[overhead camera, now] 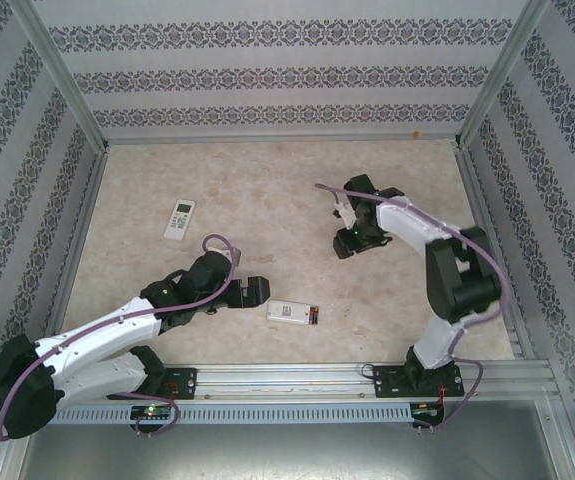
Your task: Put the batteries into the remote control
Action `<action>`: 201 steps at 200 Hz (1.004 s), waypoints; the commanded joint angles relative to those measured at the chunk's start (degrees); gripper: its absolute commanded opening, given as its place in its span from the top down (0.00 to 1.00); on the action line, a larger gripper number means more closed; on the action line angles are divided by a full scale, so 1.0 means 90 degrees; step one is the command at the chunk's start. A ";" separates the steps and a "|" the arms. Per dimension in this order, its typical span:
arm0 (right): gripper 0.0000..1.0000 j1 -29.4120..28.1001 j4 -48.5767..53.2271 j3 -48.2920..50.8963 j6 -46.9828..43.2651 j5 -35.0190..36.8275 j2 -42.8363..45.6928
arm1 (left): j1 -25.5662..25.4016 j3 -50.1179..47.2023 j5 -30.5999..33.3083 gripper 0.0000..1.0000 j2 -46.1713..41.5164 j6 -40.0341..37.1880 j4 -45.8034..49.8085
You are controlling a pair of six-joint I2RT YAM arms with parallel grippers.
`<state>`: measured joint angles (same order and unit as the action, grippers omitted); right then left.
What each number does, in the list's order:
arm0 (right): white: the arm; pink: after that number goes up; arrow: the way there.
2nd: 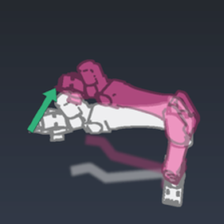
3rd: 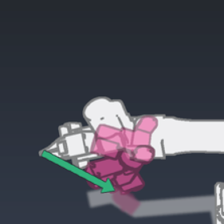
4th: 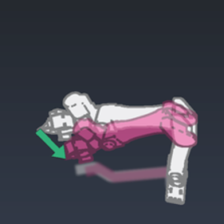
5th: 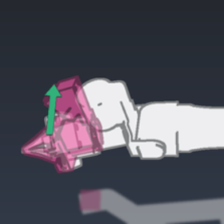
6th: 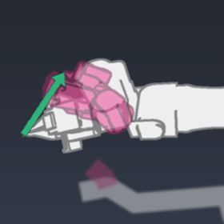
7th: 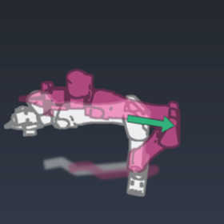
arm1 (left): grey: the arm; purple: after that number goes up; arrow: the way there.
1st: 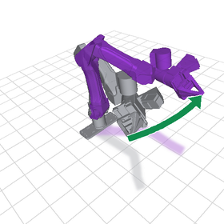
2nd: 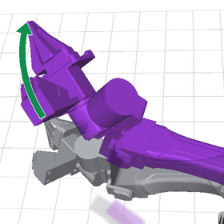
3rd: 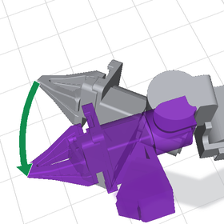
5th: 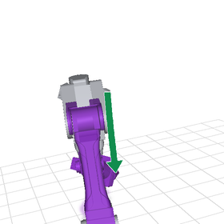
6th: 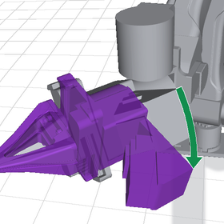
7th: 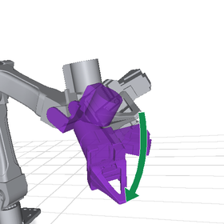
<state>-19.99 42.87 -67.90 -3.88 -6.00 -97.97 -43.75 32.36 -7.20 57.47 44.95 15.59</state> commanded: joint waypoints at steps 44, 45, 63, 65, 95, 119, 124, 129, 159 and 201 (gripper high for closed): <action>0.48 -0.2217 -0.0533 0.2148 -0.1810 -0.0066 0.3220 | 0.0435 -0.0210 -0.0160 0.00 -0.0867 -0.0055 0.0135; 0.48 -0.2254 -0.0529 0.2175 -0.1832 -0.0041 0.3249 | 0.0446 -0.0209 -0.0159 0.00 -0.0882 -0.0049 0.0129; 0.48 -0.2857 -0.0429 0.2522 -0.2102 0.0237 0.3607 | 0.0532 -0.0314 -0.0196 0.00 -0.1046 -0.0004 0.0062; 0.48 -0.2894 -0.0428 0.2553 -0.2119 0.0256 0.3629 | 0.0541 -0.0321 -0.0196 0.00 -0.1054 -0.0004 0.0056; 0.47 -0.3501 -0.0545 0.2763 -0.2305 0.0284 0.3537 | 0.0583 -0.0383 -0.0207 0.00 -0.1064 -0.0075 -0.0009; 0.48 -0.3659 -0.0652 0.2664 -0.2245 0.0380 0.2996 | 0.0592 -0.0425 -0.0226 0.00 -0.1107 -0.0078 -0.0033; 0.48 -0.3682 -0.0644 0.2599 -0.2189 0.0401 0.2869 | 0.0593 -0.0430 -0.0228 0.00 -0.1127 -0.0073 -0.0026; 0.48 -0.3704 -0.0651 0.2537 -0.2137 0.0403 0.2729 | 0.0593 -0.0439 -0.0222 0.00 -0.1137 -0.0068 -0.0033; 0.48 -0.3949 -0.0853 0.2384 -0.2045 0.0444 0.2200 | 0.0593 -0.0491 -0.0183 0.00 -0.1193 -0.0051 -0.0032; 0.48 -0.3960 -0.0760 0.2126 -0.1770 0.0482 0.1544 | 0.0598 -0.0513 -0.0215 0.00 -0.1140 -0.0032 -0.0035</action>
<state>-55.29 36.10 -46.63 -21.93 -3.01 -81.56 -39.24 28.71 -8.78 47.53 44.99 16.32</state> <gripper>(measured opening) 0.525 0.998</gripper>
